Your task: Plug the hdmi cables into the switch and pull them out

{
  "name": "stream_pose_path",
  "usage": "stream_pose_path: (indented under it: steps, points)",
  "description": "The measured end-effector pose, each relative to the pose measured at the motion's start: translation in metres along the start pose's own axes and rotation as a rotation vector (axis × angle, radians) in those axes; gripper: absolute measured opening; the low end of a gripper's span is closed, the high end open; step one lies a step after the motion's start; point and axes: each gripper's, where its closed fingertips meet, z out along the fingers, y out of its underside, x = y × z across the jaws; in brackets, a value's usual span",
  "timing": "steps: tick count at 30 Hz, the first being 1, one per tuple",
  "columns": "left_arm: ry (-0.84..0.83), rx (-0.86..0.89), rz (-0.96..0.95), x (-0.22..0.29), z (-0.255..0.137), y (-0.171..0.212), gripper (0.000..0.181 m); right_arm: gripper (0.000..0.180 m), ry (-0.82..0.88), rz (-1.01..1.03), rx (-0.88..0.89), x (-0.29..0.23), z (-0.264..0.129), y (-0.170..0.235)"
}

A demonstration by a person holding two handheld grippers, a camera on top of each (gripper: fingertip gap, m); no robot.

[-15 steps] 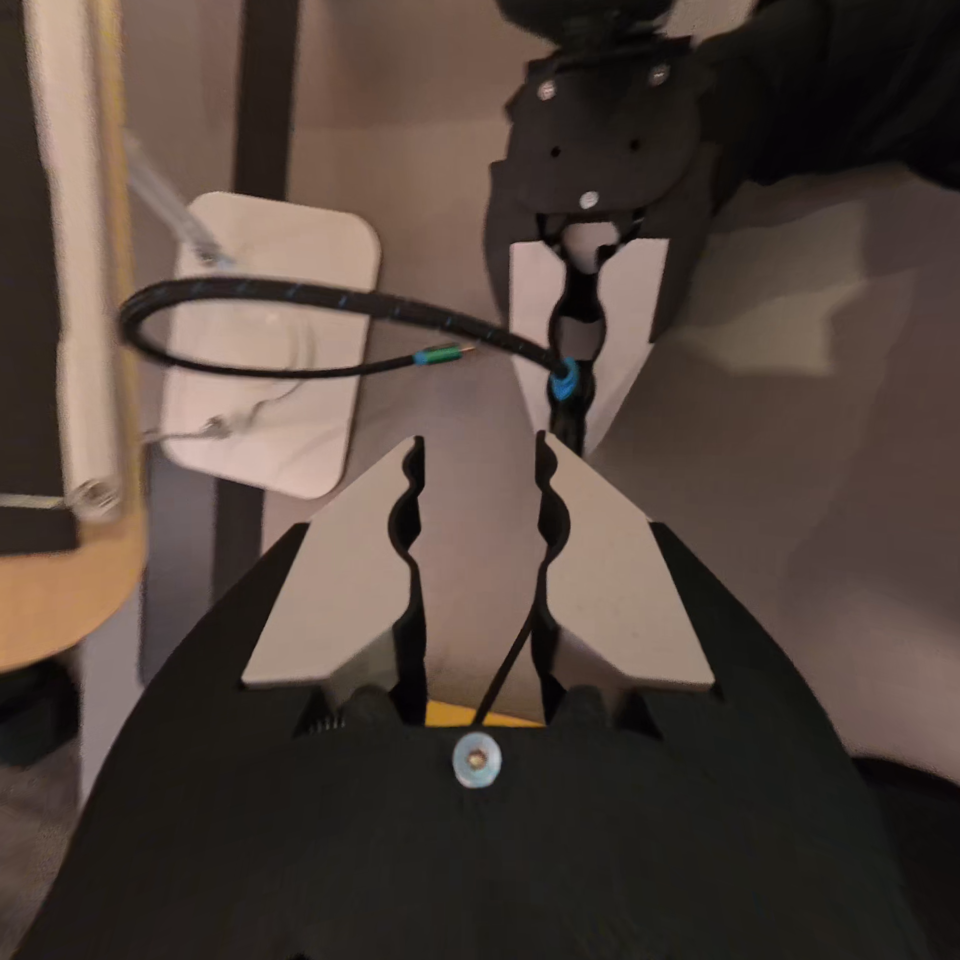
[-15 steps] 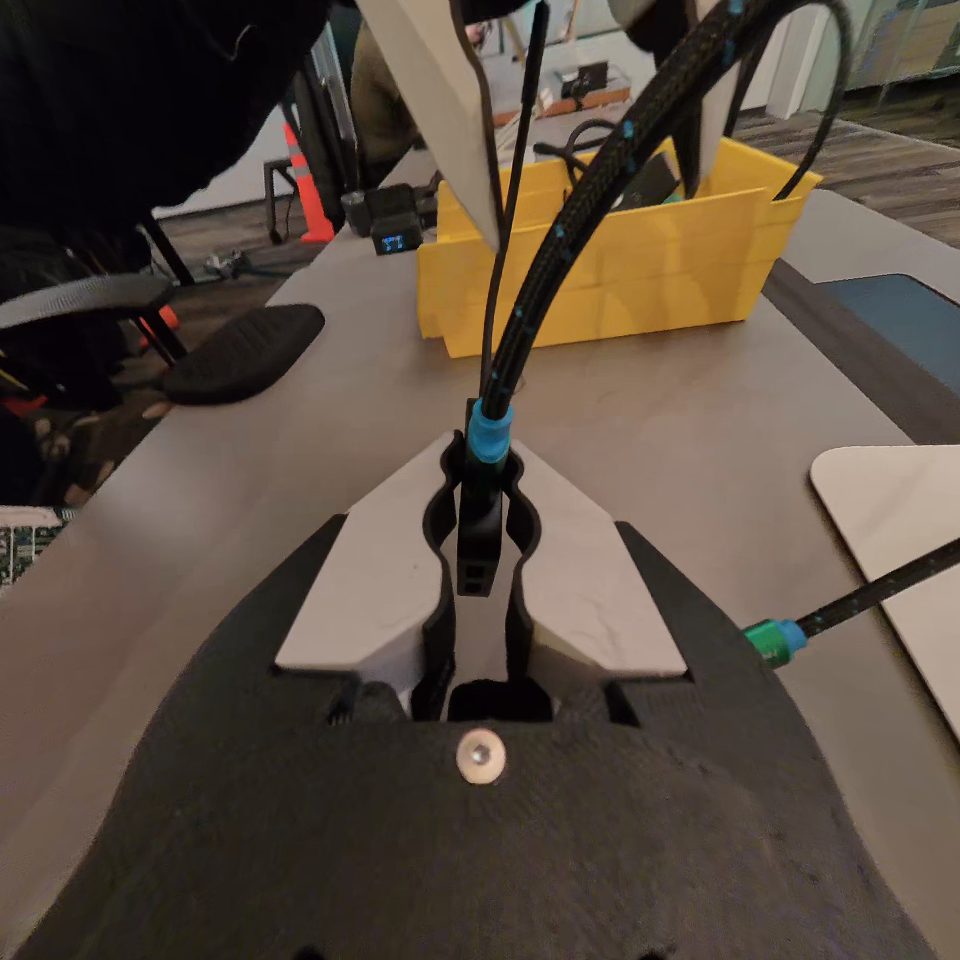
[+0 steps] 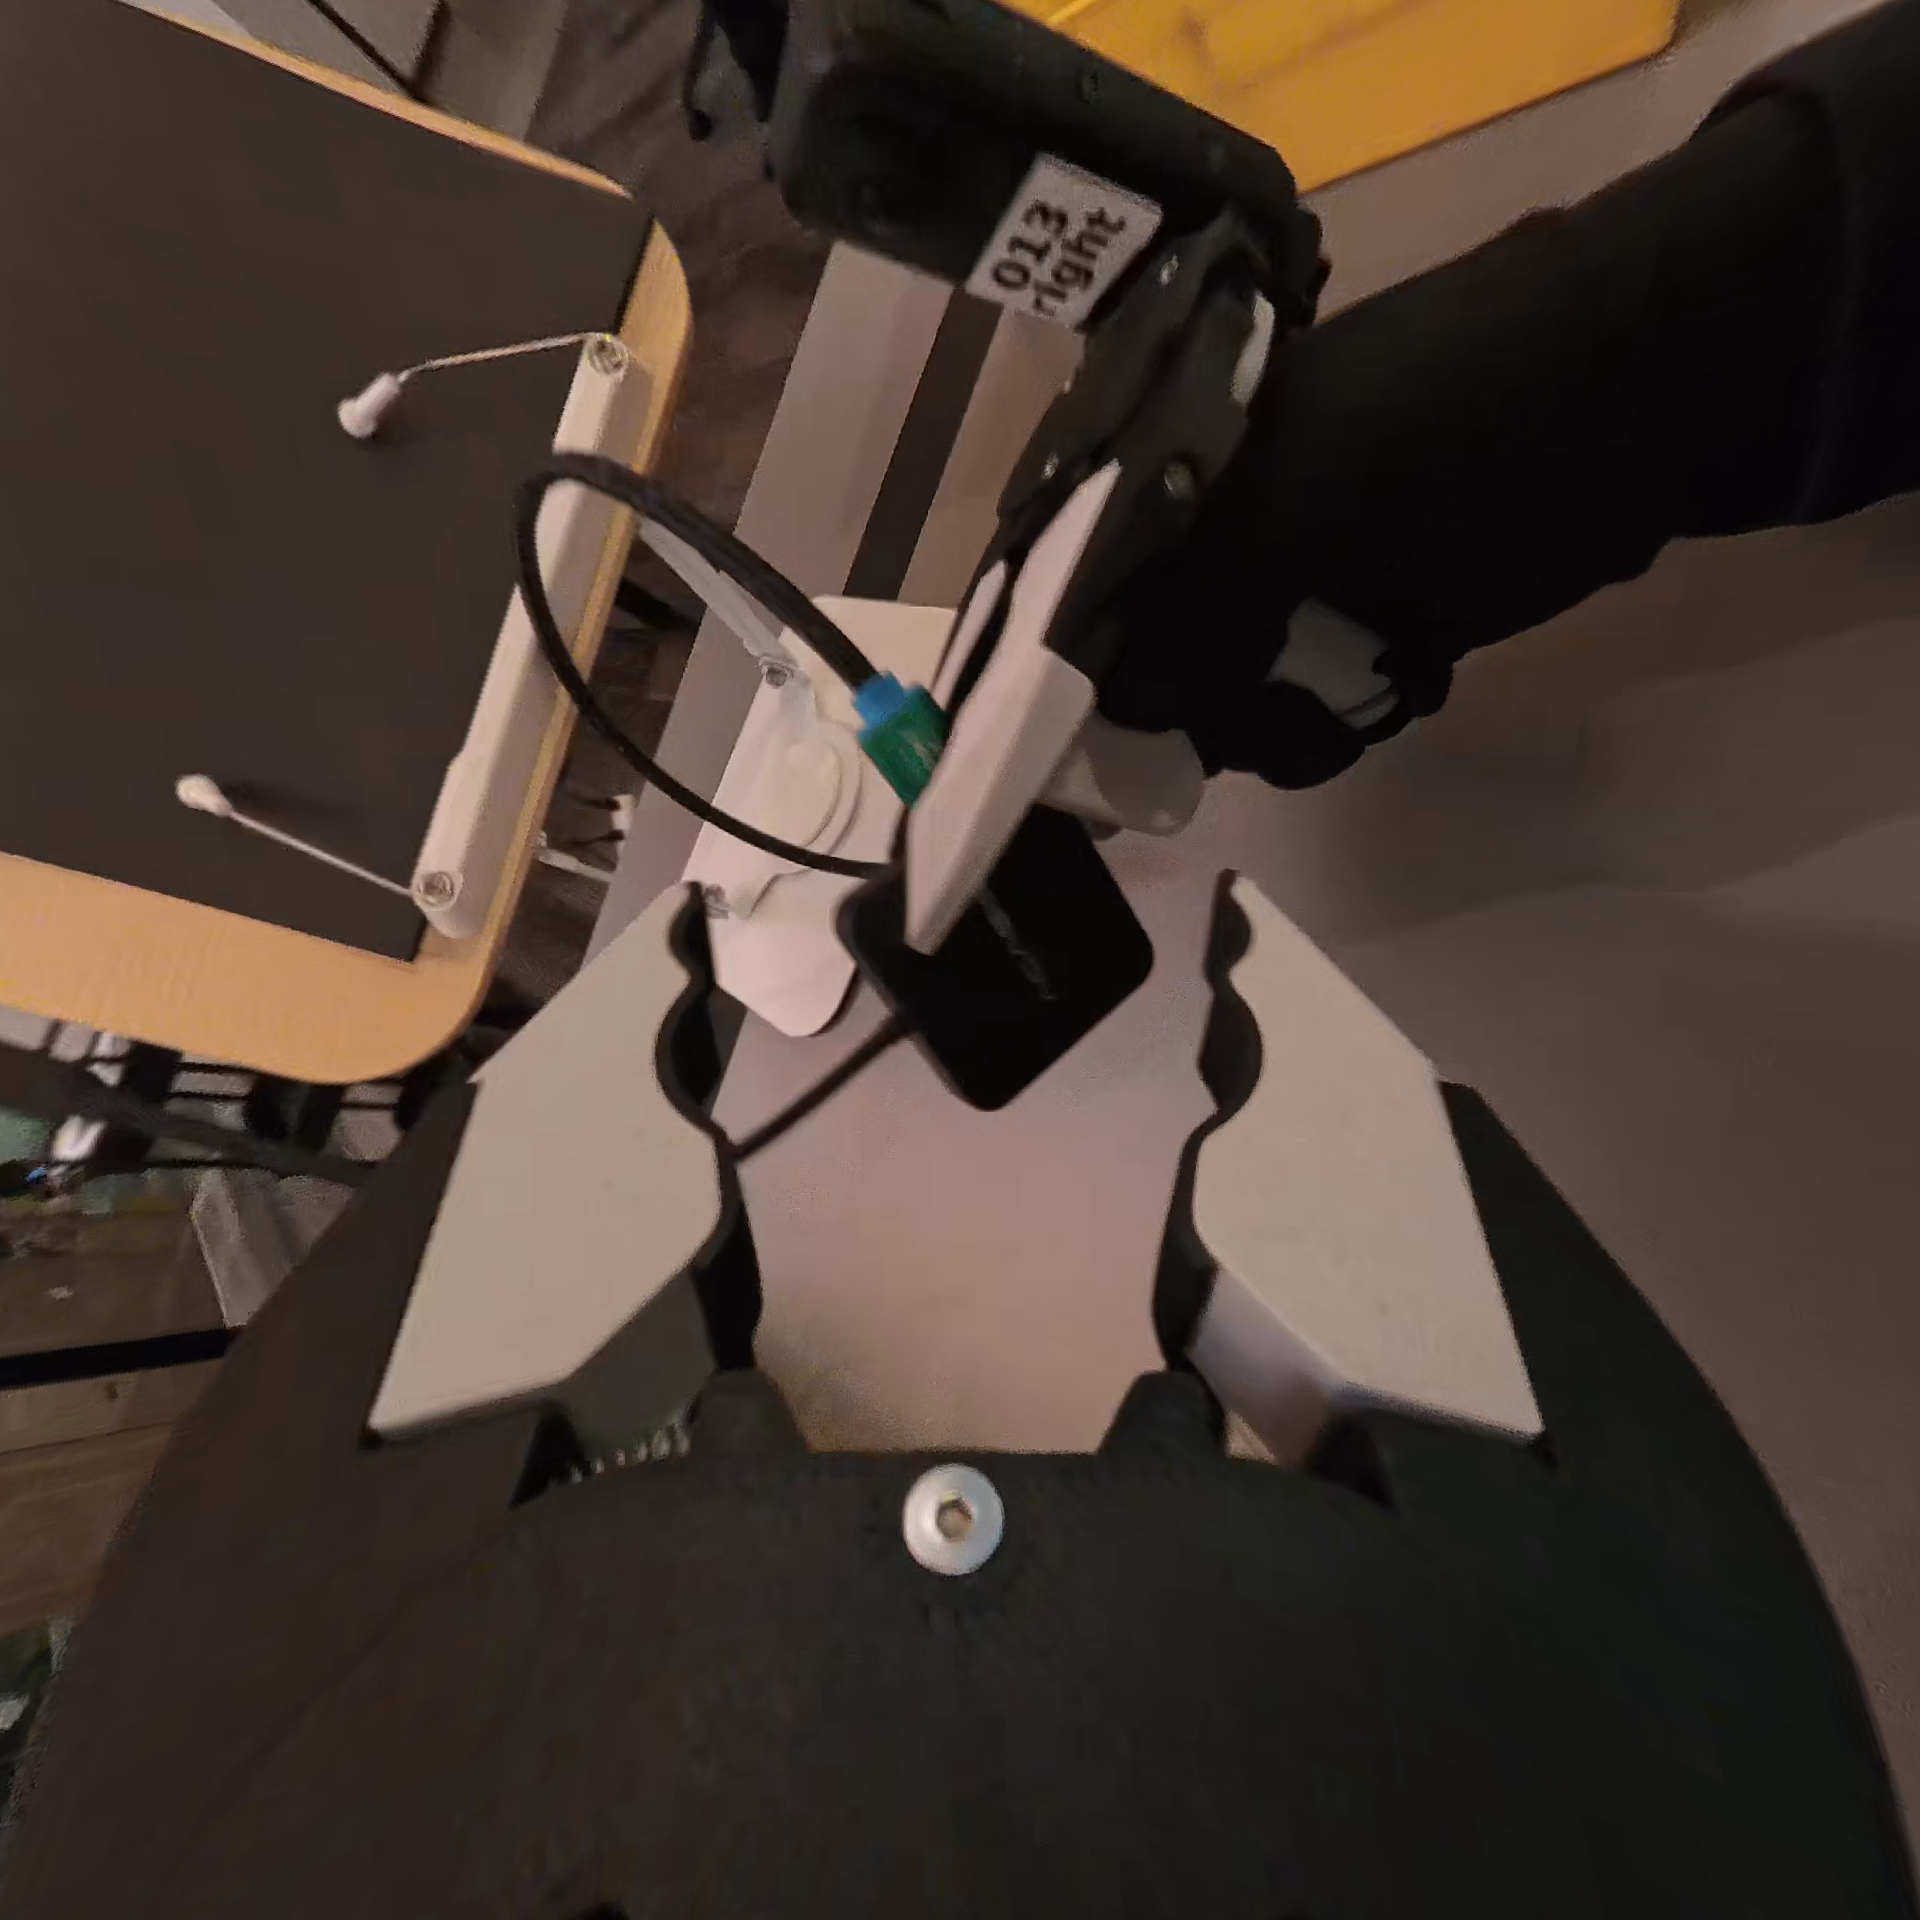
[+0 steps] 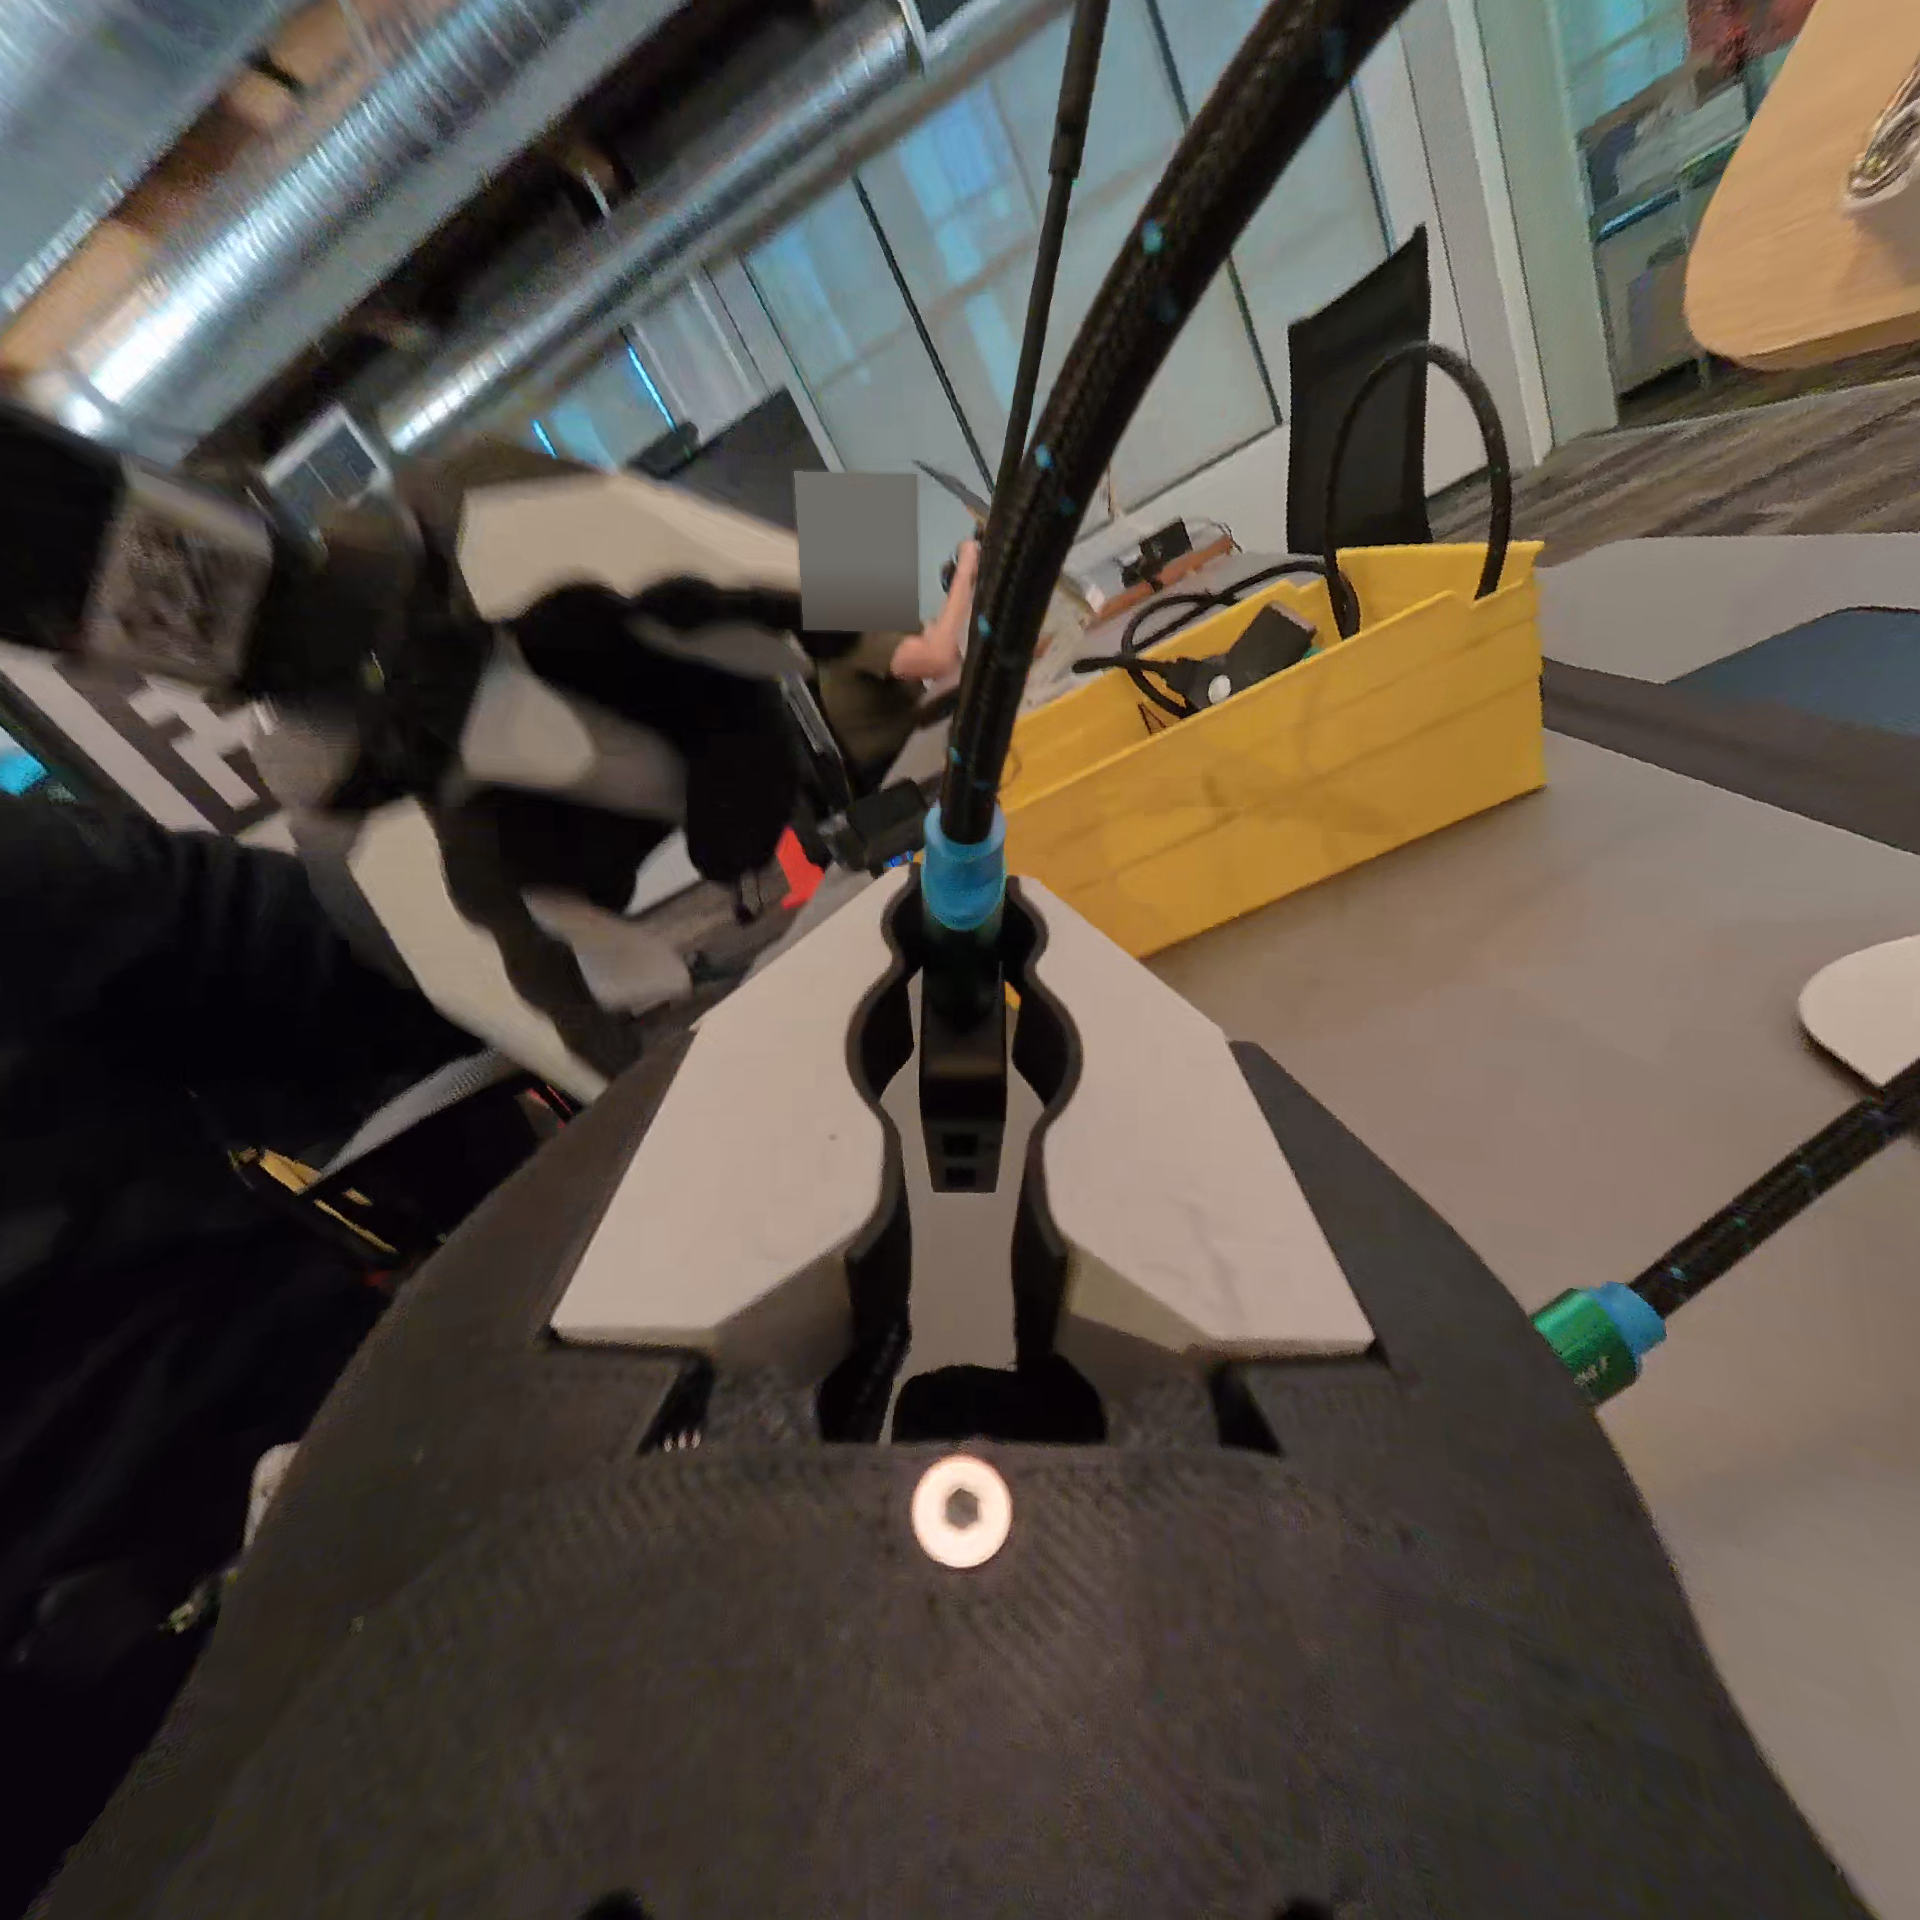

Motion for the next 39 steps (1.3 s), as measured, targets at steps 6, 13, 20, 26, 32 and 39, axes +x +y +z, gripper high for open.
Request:
stream_pose_path:
  steps: [6, 13, 20, 26, 32, 39]
  points:
    - [-0.281, -0.036, 0.067, -0.001, 0.02, 0.024, 0.114, 0.012, -0.045, 0.081, 0.092, -0.006, 0.002, -0.011]
    - [-0.348, -0.102, 0.088, -0.009, 0.039, 0.04, 0.087, 0.012, -0.041, 0.093, 0.099, -0.007, 0.008, -0.008]
    - [-0.288, -0.127, 0.099, -0.006, 0.041, 0.045, 0.085, 0.012, -0.02, 0.067, 0.069, -0.003, 0.009, -0.004]
    - [-0.159, -0.138, 0.148, -0.001, 0.034, 0.051, 0.085, 0.025, -0.002, 0.02, -0.014, -0.002, 0.01, 0.004]
    - [0.062, -0.179, 0.197, 0.014, 0.026, 0.059, 0.085, 0.016, -0.063, 0.048, -0.121, -0.013, 0.019, 0.024]
    - [0.096, -0.261, 0.103, 0.014, 0.032, 0.061, 0.097, 0.012, 0.044, 0.115, -0.069, 0.002, 0.024, 0.025]
